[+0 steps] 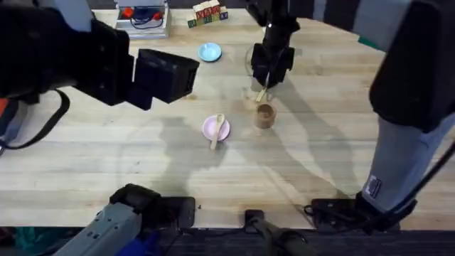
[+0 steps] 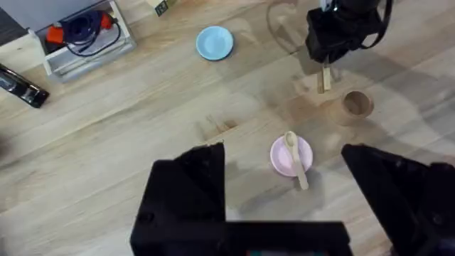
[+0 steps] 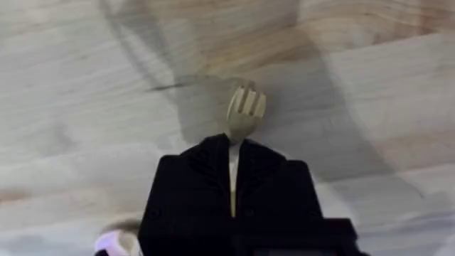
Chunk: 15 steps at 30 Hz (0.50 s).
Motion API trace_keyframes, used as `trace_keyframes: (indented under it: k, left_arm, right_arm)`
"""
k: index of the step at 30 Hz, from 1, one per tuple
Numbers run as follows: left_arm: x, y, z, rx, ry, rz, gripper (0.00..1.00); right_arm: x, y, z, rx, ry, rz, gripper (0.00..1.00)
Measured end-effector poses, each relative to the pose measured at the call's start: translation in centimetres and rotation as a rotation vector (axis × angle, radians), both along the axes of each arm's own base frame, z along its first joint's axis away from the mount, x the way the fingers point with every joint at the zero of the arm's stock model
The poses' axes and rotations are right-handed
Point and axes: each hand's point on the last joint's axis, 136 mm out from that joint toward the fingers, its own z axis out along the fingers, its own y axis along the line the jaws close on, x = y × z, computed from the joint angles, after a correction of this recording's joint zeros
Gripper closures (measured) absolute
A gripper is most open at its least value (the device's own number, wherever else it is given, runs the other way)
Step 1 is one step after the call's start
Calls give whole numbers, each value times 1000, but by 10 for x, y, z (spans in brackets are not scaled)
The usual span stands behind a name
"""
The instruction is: Pick up a utensil and set it on the pink plate, then put the other utensil in the container.
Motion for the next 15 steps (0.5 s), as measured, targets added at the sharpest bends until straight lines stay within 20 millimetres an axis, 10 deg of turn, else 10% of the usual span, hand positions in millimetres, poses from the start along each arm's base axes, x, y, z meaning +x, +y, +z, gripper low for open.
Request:
trace_keyframes:
  k: [15]
  left_arm:
    - [-9,3,-10,17,55,0,8]
  right_arm:
    - [-13,-17,101,68,-160,102,970]
